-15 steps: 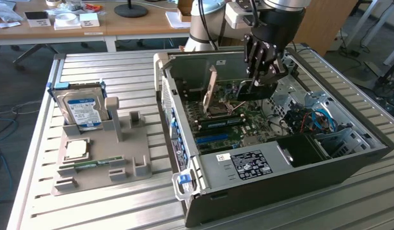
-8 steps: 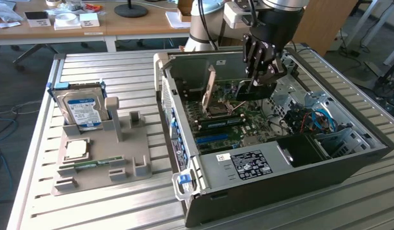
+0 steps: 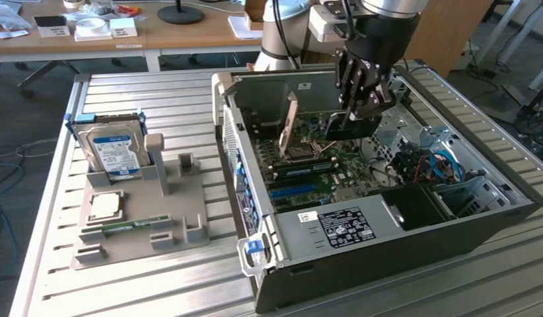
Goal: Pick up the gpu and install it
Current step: 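Insert the gpu into the slot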
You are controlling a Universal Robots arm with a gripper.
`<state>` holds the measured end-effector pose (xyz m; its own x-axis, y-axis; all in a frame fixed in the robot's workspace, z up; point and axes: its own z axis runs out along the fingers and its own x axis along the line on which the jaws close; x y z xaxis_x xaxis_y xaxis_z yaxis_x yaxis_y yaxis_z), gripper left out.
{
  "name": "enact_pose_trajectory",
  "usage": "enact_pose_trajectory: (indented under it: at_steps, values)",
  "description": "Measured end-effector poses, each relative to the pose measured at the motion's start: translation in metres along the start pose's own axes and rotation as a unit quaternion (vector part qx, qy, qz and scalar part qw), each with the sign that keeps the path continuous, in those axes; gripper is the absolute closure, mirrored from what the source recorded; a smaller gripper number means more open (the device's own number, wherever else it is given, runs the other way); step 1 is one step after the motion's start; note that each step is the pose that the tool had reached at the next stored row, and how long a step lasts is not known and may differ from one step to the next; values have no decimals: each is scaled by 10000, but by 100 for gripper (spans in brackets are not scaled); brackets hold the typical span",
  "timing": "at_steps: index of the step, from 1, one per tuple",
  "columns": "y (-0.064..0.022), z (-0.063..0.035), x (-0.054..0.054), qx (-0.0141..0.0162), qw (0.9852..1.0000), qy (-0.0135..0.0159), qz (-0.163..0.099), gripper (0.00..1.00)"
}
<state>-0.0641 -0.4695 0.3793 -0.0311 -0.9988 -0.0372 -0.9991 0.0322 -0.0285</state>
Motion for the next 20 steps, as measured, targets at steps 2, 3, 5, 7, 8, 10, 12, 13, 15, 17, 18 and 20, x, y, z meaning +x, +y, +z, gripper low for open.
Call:
enact_pose_trajectory:
  at_steps: [2,3,5,7,8,10,12,13,15,17,18,20]
  values:
    - [2,37,1,0,10000,0,0,73]
    - [3,55,2,0,10000,0,0,73]
    - [3,65,2,0,10000,1,0,73]
    - [4,66,-1,0,10000,0,1,73]
    - [7,66,-11,0,10000,1,2,73]
    - [20,68,-56,0,10000,1,0,73]
    - [27,77,-66,0,10000,0,0,73]
    - [27,93,-65,0,10000,-1,0,73]
    - [29,128,-64,0,10000,1,1,73]
    - [30,163,-63,0,10000,0,2,73]
    - [30,164,-63,0,10000,1,2,73]
    - [30,161,-63,-1,10000,2,2,73]
